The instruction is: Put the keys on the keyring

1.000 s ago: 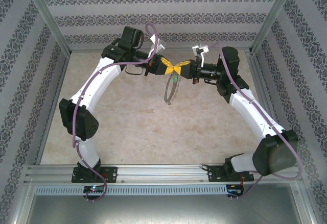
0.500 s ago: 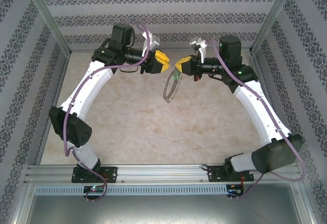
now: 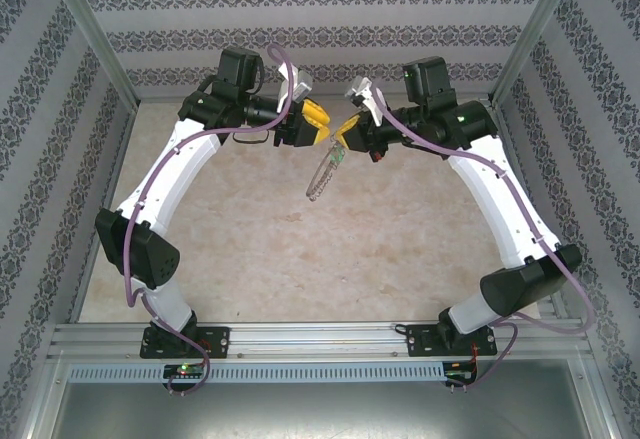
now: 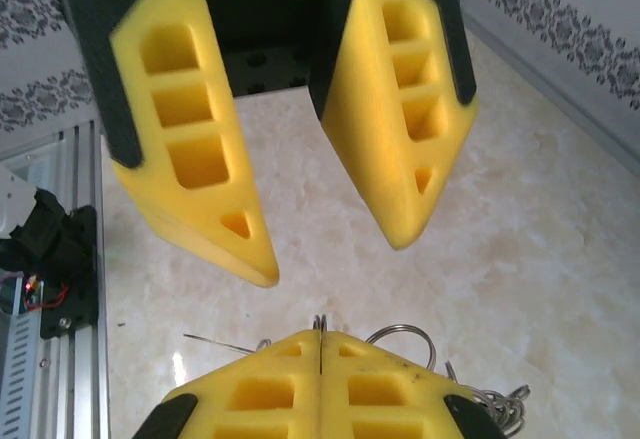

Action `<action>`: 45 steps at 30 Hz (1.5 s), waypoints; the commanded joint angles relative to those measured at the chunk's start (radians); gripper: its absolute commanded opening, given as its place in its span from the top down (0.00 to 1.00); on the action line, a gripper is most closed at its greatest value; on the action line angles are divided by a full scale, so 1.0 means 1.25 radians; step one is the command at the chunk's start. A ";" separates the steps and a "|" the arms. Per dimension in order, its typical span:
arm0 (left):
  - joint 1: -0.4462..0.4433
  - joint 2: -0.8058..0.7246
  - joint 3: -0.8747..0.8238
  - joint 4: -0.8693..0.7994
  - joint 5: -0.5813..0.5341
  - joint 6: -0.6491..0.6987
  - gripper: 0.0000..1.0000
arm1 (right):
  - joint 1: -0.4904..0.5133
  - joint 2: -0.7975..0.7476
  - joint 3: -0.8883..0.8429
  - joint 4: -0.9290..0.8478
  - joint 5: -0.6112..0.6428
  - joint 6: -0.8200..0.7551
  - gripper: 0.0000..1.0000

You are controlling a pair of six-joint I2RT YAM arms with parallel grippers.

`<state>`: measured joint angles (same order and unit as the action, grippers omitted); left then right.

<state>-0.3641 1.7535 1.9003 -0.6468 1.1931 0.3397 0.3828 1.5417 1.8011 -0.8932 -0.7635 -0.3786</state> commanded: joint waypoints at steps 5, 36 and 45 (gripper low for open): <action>0.006 -0.035 -0.078 0.078 0.008 -0.049 0.61 | 0.012 0.018 0.029 -0.018 0.034 -0.017 1.00; -0.010 0.017 -0.062 0.011 0.062 0.004 0.61 | 0.018 0.038 0.042 -0.010 0.031 -0.016 1.00; -0.022 0.037 -0.046 0.001 0.077 0.013 0.62 | 0.019 0.037 0.043 -0.003 0.023 -0.012 1.00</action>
<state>-0.3782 1.7821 1.8088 -0.6212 1.2530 0.3256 0.3973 1.5867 1.8202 -0.9169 -0.7177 -0.3923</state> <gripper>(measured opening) 0.382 0.064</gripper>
